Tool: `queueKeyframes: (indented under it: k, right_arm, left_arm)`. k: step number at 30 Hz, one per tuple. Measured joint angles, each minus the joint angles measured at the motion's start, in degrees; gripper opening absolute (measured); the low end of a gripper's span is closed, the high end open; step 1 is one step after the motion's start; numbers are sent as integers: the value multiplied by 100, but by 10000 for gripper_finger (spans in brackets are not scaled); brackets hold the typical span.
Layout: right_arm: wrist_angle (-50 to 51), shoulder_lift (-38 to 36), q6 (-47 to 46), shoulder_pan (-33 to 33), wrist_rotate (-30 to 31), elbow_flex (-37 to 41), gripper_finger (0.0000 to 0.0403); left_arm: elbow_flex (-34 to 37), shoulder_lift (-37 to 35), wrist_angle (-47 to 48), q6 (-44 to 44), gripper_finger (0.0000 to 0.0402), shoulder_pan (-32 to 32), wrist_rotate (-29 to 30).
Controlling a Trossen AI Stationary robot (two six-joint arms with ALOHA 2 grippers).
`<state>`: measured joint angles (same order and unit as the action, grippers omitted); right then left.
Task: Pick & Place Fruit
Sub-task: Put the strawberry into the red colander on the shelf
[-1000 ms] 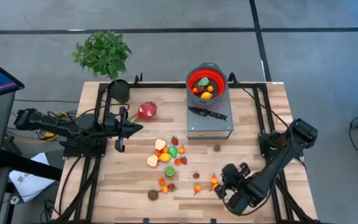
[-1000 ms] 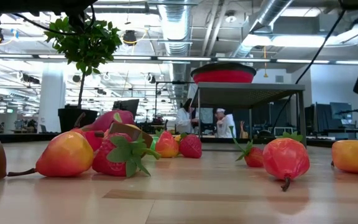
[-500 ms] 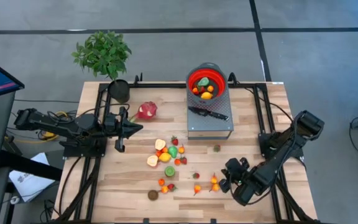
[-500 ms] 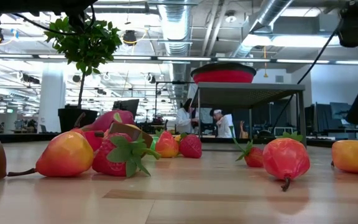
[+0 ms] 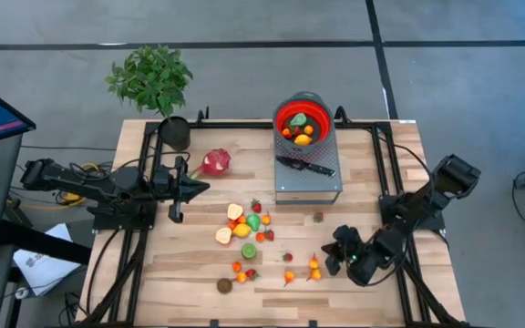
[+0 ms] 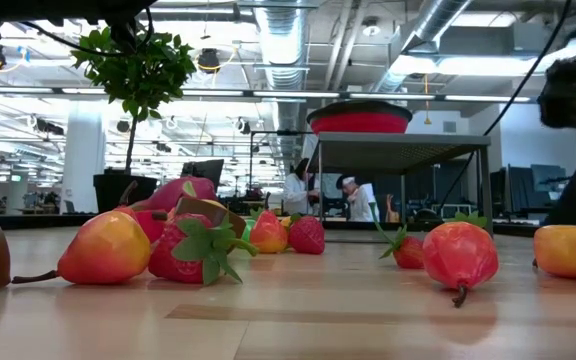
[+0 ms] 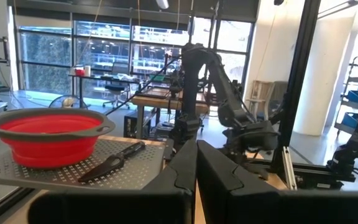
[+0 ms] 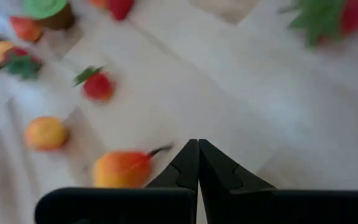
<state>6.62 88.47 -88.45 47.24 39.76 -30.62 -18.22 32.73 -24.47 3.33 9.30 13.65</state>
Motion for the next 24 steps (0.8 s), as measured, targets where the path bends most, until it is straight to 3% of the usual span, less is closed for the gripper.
queueKeyframes:
  k: [8,15,19,24]
  right_arm:
    - [113,0,921,-366,211,11,0]
    - [127,0,953,-668,-42,10,7]
    - [154,0,956,-809,-242,10,44]
    - [152,0,953,-906,-245,10,135]
  left_arm:
    - [0,0,0,-1,3,0,0]
    - [0,0,2,-1,3,0,-1]
    - [0,1,1,-1,3,0,-1]
    - [0,1,0,-2,3,0,0]
